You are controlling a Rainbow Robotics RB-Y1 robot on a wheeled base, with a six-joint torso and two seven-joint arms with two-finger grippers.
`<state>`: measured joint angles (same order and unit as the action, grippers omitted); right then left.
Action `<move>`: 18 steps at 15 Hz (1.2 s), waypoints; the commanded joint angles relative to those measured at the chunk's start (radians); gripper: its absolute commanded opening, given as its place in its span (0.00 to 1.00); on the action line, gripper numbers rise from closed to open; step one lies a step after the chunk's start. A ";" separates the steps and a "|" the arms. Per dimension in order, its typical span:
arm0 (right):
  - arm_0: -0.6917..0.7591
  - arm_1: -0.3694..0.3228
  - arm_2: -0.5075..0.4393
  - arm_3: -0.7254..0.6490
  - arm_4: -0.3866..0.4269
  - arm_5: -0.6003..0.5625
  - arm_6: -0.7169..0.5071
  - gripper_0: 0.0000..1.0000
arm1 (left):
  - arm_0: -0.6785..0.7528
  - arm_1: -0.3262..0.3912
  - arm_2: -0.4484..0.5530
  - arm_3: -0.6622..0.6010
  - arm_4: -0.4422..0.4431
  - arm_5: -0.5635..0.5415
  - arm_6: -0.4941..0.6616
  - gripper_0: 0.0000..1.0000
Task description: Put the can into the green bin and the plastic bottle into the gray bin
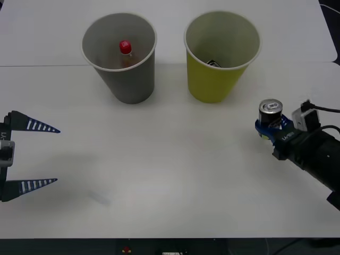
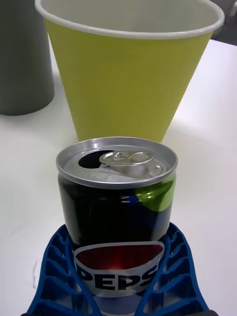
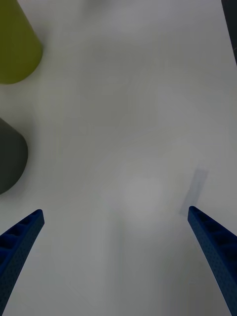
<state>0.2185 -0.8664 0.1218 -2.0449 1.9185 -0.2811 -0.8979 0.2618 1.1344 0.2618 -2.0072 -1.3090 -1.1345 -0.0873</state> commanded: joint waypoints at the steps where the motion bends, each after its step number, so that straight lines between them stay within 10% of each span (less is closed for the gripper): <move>1: 0.039 0.073 -0.208 -0.112 -0.053 -0.309 -0.015 0.00 | 0.000 0.000 0.000 0.000 0.000 0.000 0.000 1.00; 8: -0.091 0.152 -0.456 -0.264 -0.061 -0.826 -0.338 0.00 | 0.000 0.000 0.000 0.000 0.000 0.000 0.000 1.00; 18: -0.481 0.020 -0.456 -0.158 -0.042 -1.164 -0.401 0.00 | 0.000 0.000 0.000 0.000 0.000 0.000 0.000 1.00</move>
<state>-0.2264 -0.8370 -0.3440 -2.2231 1.8808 -1.4248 -1.2982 0.2618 1.1345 0.2618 -2.0071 -1.3090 -1.1345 -0.0873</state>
